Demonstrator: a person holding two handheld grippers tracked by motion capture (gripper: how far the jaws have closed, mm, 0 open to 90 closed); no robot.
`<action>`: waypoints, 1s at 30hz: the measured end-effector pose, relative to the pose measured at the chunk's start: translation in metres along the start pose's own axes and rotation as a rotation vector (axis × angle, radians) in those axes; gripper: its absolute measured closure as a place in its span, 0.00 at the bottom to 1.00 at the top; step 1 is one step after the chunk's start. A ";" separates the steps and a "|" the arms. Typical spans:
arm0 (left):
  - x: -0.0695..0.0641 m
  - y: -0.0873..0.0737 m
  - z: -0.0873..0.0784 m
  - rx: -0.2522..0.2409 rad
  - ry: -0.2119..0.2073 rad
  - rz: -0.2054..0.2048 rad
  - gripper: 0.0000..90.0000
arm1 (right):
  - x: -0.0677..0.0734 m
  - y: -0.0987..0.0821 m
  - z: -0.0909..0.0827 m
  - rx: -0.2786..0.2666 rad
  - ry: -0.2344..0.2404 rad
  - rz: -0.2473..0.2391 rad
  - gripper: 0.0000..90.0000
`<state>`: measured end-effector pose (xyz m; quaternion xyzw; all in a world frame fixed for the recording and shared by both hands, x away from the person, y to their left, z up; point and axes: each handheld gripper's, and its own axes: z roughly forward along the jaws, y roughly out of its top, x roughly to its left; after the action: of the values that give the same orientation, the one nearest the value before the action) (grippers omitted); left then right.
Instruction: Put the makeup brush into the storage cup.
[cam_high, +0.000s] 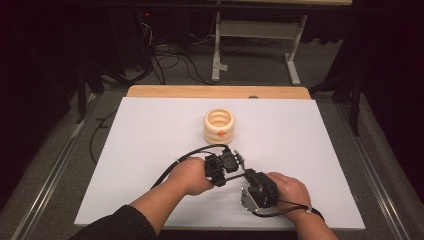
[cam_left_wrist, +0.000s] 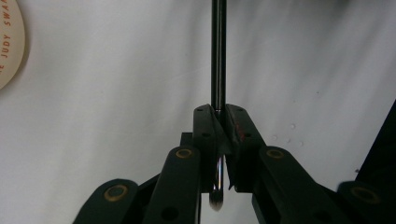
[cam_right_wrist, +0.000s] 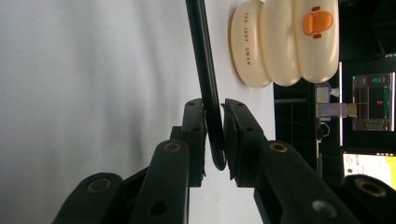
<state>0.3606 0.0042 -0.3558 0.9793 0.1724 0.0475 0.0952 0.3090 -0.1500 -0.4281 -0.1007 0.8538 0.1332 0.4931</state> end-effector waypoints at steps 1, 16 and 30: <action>0.000 0.000 0.000 0.001 -0.001 0.002 0.93 | 0.000 0.000 0.000 -0.001 0.001 -0.002 0.90; 0.001 0.001 0.000 -0.008 -0.003 -0.004 0.93 | 0.001 0.002 -0.001 -0.007 -0.006 -0.018 0.89; 0.001 0.001 0.000 -0.010 -0.008 -0.004 0.92 | 0.004 0.002 0.002 -0.021 0.003 -0.043 0.94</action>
<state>0.3620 0.0033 -0.3549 0.9787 0.1735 0.0442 0.1008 0.3079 -0.1478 -0.4317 -0.1243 0.8507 0.1315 0.4935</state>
